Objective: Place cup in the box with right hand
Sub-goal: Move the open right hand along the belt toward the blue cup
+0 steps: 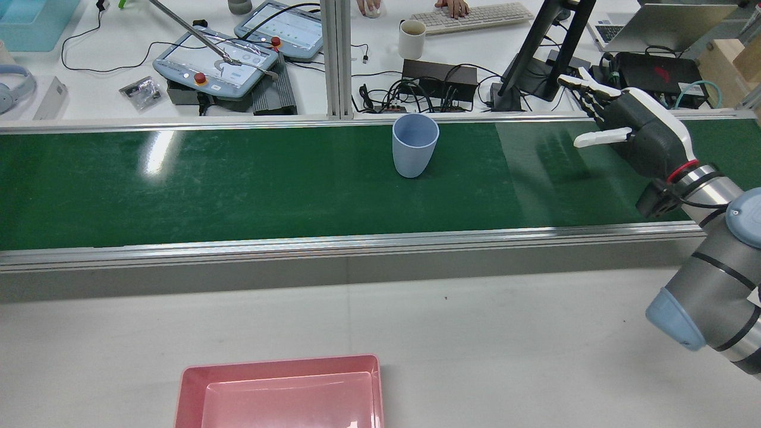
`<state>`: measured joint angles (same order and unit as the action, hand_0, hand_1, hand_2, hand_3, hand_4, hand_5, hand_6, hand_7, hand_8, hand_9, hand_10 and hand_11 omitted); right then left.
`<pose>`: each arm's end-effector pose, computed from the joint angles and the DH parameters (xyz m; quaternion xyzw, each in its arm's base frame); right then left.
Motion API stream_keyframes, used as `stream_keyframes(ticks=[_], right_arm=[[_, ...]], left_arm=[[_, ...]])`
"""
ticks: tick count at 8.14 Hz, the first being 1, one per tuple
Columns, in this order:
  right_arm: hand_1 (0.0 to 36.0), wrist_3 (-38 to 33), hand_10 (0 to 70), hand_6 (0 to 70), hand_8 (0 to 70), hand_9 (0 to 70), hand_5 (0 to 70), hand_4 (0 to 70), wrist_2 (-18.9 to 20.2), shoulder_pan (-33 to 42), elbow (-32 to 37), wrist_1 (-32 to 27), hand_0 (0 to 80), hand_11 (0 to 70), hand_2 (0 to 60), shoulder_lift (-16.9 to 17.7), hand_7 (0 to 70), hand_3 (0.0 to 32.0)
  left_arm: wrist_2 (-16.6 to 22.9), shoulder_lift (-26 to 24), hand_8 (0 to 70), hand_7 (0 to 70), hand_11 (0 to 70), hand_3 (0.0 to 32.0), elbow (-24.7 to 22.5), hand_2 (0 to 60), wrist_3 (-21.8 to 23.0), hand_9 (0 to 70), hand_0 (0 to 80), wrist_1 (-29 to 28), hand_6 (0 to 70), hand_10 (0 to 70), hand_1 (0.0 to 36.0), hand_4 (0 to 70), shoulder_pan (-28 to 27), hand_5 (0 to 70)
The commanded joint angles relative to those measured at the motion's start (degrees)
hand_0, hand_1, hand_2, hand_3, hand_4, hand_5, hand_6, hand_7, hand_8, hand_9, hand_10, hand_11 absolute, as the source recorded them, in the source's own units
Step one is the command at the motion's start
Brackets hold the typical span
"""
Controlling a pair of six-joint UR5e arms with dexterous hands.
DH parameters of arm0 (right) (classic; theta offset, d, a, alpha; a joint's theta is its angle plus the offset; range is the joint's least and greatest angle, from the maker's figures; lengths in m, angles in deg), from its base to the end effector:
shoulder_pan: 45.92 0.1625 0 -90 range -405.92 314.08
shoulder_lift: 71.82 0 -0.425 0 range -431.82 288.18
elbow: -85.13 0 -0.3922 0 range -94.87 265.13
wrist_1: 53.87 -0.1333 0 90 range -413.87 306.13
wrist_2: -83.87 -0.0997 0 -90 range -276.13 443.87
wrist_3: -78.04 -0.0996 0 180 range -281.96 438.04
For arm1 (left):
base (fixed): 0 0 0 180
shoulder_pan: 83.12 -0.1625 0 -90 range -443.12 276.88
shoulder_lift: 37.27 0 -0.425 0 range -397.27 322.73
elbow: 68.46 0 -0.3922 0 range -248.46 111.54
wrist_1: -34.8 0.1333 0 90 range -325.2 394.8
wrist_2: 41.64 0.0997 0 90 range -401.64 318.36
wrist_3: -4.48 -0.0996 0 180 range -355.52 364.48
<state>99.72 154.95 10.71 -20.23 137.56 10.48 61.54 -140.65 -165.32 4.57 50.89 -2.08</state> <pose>-0.1533 -0.5339 0.5087 0.0254 -0.7712 0.6116 0.1750 -0.0204 -0.5805 0.5327 -0.1353 0.7190 -0.6680 0.1361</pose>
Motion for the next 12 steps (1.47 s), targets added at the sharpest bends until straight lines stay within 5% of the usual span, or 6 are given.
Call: stream_keyframes(ticks=[1, 4, 9, 12], right_arm=[[17.4, -0.1, 0.0, 0.0, 0.0, 0.0, 5.3, 0.0, -2.7, -2.7, -1.1, 0.0, 52.4, 0.0, 0.0, 0.1, 0.0, 4.6], [17.3, 0.0, 0.0, 0.0, 0.0, 0.0, 5.3, 0.0, -7.6, -4.4, -1.2, 0.0, 52.8, 0.0, 0.0, 0.1, 0.0, 5.8], [16.8, 2.5, 0.0, 0.0, 0.0, 0.0, 5.2, 0.0, -7.6, -6.5, -1.2, 0.0, 52.7, 0.0, 0.0, 0.0, 0.0, 6.8], [16.8, 3.1, 0.0, 0.0, 0.0, 0.0, 5.1, 0.0, -7.6, -6.5, -0.9, 0.0, 52.4, 0.0, 0.0, -0.7, 0.0, 3.0]], left_arm=[[0.0, 0.0, 0.0, 0.0, 0.0, 0.0, 0.0, 0.0, 0.0, 0.0, 0.0, 0.0, 0.0, 0.0, 0.0, 0.0, 0.0, 0.0], [0.0, 0.0, 0.0, 0.0, 0.0, 0.0, 0.0, 0.0, 0.0, 0.0, 0.0, -0.1, 0.0, 0.0, 0.0, 0.0, 0.0, 0.0], [0.0, -0.1, 0.0, 0.0, 0.0, 0.0, 0.0, 0.0, 0.0, 0.0, 0.0, 0.0, 0.0, 0.0, 0.0, 0.0, 0.0, 0.0], [0.0, 0.0, 0.0, 0.0, 0.0, 0.0, 0.0, 0.0, 0.0, 0.0, 0.0, 0.0, 0.0, 0.0, 0.0, 0.0, 0.0, 0.0]])
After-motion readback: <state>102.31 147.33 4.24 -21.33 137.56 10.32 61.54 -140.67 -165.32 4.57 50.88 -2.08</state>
